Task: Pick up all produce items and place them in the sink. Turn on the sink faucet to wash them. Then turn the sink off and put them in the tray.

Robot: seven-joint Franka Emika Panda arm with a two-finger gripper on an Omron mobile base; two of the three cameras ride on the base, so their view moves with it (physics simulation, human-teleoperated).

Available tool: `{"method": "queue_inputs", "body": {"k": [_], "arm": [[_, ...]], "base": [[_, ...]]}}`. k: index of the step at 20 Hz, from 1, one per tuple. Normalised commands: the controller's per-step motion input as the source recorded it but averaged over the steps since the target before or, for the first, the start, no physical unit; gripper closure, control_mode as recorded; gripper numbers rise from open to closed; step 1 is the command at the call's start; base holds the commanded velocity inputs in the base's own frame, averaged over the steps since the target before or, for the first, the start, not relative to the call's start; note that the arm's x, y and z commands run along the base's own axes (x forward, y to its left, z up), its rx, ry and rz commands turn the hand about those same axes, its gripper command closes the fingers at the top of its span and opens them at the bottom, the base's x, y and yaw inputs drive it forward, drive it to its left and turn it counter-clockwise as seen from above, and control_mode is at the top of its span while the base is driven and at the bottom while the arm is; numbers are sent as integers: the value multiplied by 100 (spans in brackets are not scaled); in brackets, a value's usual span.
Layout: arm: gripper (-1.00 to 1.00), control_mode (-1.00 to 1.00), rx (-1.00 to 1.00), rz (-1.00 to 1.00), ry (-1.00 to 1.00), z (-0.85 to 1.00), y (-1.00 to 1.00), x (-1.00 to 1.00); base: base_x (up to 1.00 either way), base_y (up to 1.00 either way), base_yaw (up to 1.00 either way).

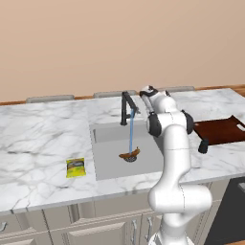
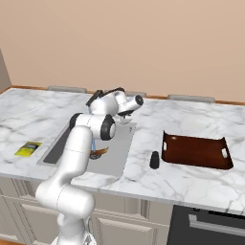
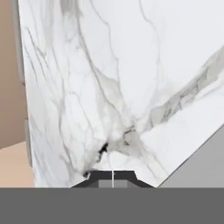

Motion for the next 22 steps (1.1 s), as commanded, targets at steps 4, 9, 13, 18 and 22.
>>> {"method": "queue_inputs", "body": {"k": [4, 9, 13, 18, 22], "arm": [[100, -100, 0, -7, 0, 0, 25, 7], [100, -100, 0, -6, 0, 0, 23, 0], [100, -100, -1, -6, 0, 0, 49, 0], [100, -100, -10, -4, -2, 18, 90, -20], [100, -100, -12, -2, 0, 21, 99, -24]], "base": [[0, 0, 0], [0, 0, 0], [0, 0, 0], [0, 0, 0], [0, 0, 0]]}}
